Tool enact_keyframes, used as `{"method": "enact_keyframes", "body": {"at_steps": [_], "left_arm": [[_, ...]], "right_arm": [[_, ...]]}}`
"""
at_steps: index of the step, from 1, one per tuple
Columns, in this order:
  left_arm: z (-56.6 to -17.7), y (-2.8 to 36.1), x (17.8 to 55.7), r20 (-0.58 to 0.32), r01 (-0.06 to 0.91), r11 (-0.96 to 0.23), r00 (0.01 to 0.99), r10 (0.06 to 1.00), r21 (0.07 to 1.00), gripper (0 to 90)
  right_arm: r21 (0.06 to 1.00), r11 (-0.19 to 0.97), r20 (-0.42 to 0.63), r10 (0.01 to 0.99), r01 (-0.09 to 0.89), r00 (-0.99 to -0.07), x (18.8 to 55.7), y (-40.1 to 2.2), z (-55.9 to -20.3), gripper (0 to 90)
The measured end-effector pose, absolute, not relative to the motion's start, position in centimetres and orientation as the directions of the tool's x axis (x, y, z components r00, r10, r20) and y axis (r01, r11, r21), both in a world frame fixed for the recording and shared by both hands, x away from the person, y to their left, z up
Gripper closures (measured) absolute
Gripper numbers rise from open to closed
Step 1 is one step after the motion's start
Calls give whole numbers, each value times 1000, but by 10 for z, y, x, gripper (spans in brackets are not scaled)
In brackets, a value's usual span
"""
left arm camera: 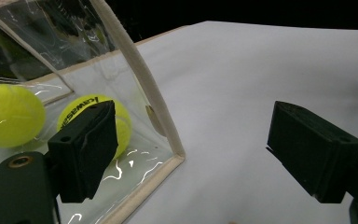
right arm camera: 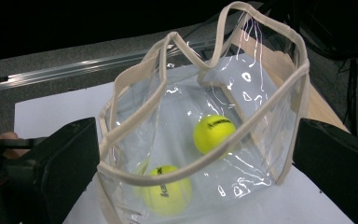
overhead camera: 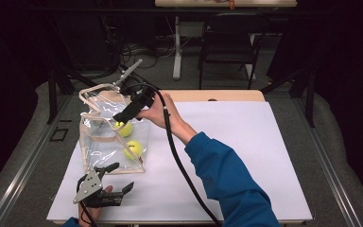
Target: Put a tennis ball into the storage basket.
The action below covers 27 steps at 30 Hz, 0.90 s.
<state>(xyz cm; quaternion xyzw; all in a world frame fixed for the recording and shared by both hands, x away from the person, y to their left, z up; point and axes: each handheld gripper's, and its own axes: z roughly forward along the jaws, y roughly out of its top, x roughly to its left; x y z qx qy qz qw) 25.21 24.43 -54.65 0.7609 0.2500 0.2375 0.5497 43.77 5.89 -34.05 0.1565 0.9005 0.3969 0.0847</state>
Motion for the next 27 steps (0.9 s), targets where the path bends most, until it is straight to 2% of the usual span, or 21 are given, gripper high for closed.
{"method": "enact_keyframes", "body": {"at_steps": [10, 27], "left_arm": [[-547, 244, 253, 85, 120, -270, 764, 640, 955, 159], [-547, 244, 253, 86, 122, -274, 766, 637, 954, 159]], "right_arm": [[741, 628, 6, 351, 239, -937, 439, 32, -352, 0], [717, 646, 7, 370, 262, -929, 432, -4, -373, 0]]}}
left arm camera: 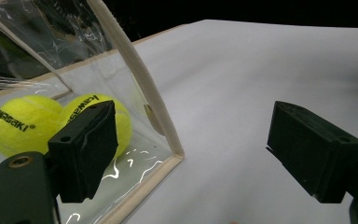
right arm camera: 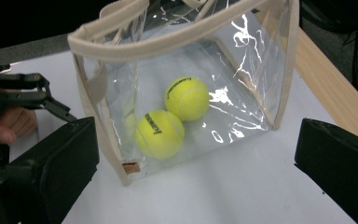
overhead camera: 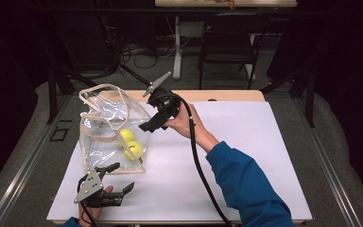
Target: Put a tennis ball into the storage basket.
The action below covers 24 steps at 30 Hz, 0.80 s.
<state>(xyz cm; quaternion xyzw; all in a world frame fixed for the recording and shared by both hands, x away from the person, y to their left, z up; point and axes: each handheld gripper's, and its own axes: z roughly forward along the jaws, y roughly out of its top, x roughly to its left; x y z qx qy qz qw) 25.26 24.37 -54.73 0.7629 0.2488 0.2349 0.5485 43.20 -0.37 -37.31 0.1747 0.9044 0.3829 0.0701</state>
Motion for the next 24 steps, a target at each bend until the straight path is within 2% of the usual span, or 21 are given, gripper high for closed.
{"method": "enact_keyframes", "body": {"at_steps": [24], "left_arm": [[-547, 244, 251, 93, 120, -284, 766, 636, 951, 159]], "right_arm": [[712, 635, -10, 436, 300, -900, 415, -66, -395, 0]]}}
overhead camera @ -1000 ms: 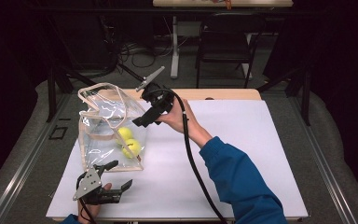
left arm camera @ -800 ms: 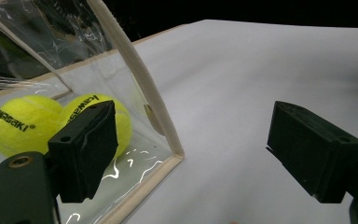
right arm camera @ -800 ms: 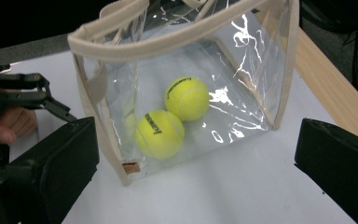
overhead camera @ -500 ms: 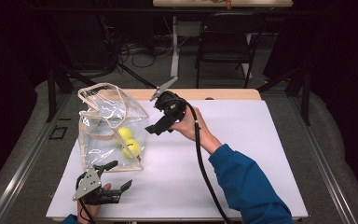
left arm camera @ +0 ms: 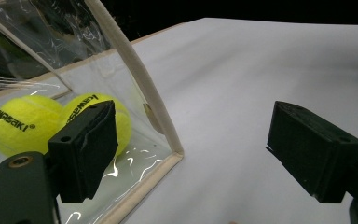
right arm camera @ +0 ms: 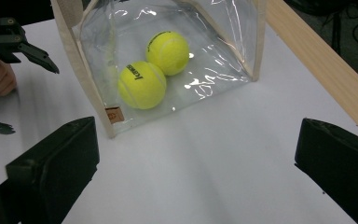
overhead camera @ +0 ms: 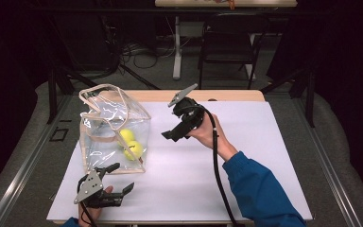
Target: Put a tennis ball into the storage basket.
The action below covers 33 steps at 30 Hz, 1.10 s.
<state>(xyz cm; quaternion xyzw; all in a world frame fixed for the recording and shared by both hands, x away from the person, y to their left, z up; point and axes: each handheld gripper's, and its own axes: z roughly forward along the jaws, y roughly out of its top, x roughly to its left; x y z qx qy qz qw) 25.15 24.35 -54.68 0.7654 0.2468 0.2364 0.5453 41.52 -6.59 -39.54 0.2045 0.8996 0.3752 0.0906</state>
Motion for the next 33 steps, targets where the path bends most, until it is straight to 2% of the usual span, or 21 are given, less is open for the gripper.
{"method": "enact_keyframes", "body": {"at_steps": [13, 24, 25, 33], "left_arm": [[-546, 243, 251, 95, 117, -283, 766, 636, 952, 158], [-546, 244, 251, 101, 112, -286, 764, 637, 952, 158], [-546, 244, 250, 98, 113, -281, 763, 639, 953, 159], [-545, 244, 250, 101, 112, -283, 762, 639, 953, 159]], "right_arm": [[695, 638, -22, 478, 331, -878, 403, -109, -413, 0], [677, 651, -26, 486, 342, -874, 398, -119, -422, 0], [666, 650, -19, 505, 366, -863, 390, -137, -436, 0], [646, 661, -15, 511, 382, -859, 382, -147, -444, 0]]}}
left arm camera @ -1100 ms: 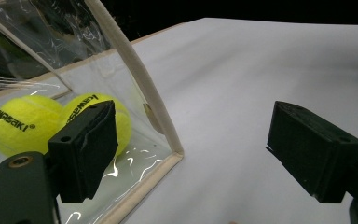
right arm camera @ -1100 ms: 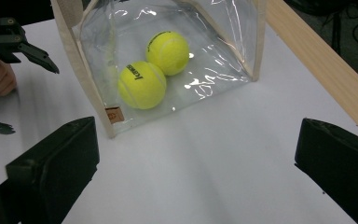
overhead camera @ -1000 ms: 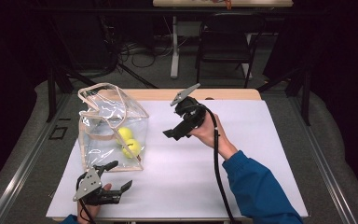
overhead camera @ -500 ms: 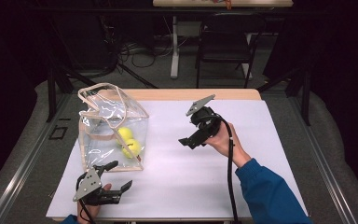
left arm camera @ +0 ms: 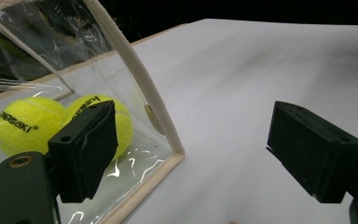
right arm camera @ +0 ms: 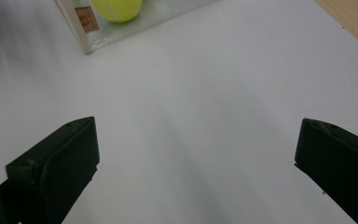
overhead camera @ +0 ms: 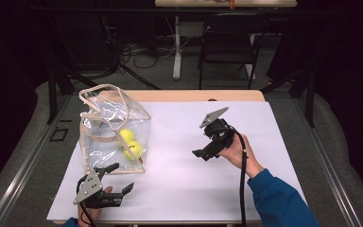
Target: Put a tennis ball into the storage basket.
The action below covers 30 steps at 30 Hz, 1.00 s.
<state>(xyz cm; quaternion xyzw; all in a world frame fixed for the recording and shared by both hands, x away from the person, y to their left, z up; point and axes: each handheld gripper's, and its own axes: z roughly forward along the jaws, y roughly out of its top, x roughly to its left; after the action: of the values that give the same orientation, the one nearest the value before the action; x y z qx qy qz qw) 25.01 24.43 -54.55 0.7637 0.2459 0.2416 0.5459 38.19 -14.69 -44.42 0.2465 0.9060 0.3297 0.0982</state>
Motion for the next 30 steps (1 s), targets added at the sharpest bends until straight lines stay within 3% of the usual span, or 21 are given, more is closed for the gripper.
{"method": "enact_keyframes", "body": {"at_steps": [8, 15, 16, 30], "left_arm": [[-545, 245, 250, 99, 111, -280, 762, 640, 953, 159], [-545, 245, 250, 99, 111, -280, 762, 640, 953, 159], [-545, 245, 250, 96, 112, -275, 760, 643, 955, 158], [-546, 244, 250, 100, 113, -283, 762, 640, 952, 159]], "right_arm": [[651, 634, -5, 553, 417, -833, 361, -180, -458, 0], [652, 633, -5, 555, 418, -832, 359, -183, -459, 0], [650, 608, 16, 588, 455, -808, 347, -205, -476, 0], [662, 563, 39, 633, 495, -773, 319, -235, -507, 0]]}}
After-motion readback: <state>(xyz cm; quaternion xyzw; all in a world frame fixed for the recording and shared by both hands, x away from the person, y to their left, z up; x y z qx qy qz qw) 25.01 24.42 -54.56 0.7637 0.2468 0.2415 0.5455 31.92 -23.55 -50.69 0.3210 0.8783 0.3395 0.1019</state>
